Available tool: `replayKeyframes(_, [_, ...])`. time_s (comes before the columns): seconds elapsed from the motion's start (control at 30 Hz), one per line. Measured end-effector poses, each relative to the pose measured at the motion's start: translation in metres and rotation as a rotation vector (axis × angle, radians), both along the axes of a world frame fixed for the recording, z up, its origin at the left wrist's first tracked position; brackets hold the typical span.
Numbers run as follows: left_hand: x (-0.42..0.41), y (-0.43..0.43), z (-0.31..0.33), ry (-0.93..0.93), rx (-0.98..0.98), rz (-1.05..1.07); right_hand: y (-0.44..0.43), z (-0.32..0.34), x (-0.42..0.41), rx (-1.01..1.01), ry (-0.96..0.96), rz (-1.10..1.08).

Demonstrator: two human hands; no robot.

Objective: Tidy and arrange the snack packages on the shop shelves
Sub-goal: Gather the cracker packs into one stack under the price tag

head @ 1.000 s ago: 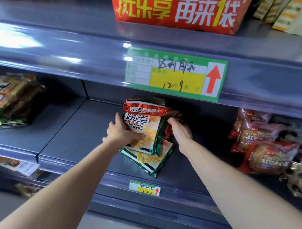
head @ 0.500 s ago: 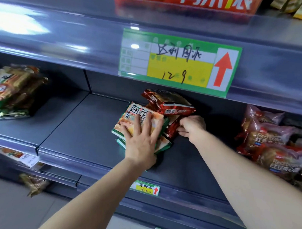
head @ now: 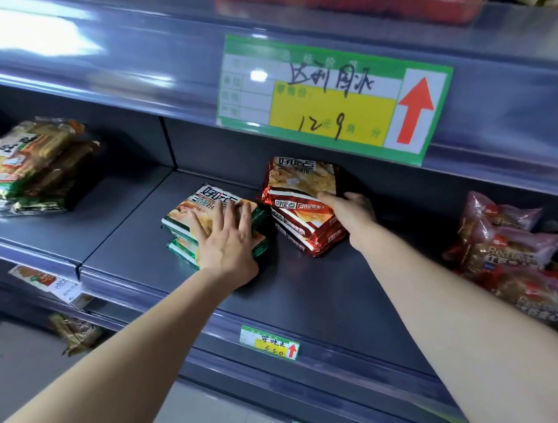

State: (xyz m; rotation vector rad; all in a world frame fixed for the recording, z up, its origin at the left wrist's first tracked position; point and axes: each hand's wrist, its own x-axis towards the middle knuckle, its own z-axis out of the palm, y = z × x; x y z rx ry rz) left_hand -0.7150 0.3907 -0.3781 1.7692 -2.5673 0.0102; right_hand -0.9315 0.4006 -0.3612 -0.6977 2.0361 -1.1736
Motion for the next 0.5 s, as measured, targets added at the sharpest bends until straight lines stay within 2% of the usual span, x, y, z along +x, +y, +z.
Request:
replayKeyframes(0.13, [-0.021,0.0,0.012,0.575,0.024,0.023,0.012,0.014,-0.002,-0.004,-0.035,0.1])
replayKeyframes(0.2, [-0.036,-0.007,0.02,0.746,0.121,0.054,0.021,0.014,-0.005,-0.011,-0.012,0.172])
replayKeyframes(0.3, [-0.047,-0.018,0.022,0.84,0.284,0.073,0.032,0.003,-0.012,0.0,0.029,0.235])
replayKeyframes(0.37, [-0.048,-0.019,0.023,0.858,0.306,0.067,0.038,-0.005,-0.02,0.035,0.077,0.234])
replayKeyframes(0.43, [-0.049,-0.018,0.024,0.838,0.312,0.003,0.045,-0.007,-0.027,0.063,0.122,0.246])
replayKeyframes(0.5, [-0.049,-0.016,0.028,0.753,0.392,-0.092,0.052,-0.011,-0.037,0.062,0.09,0.276])
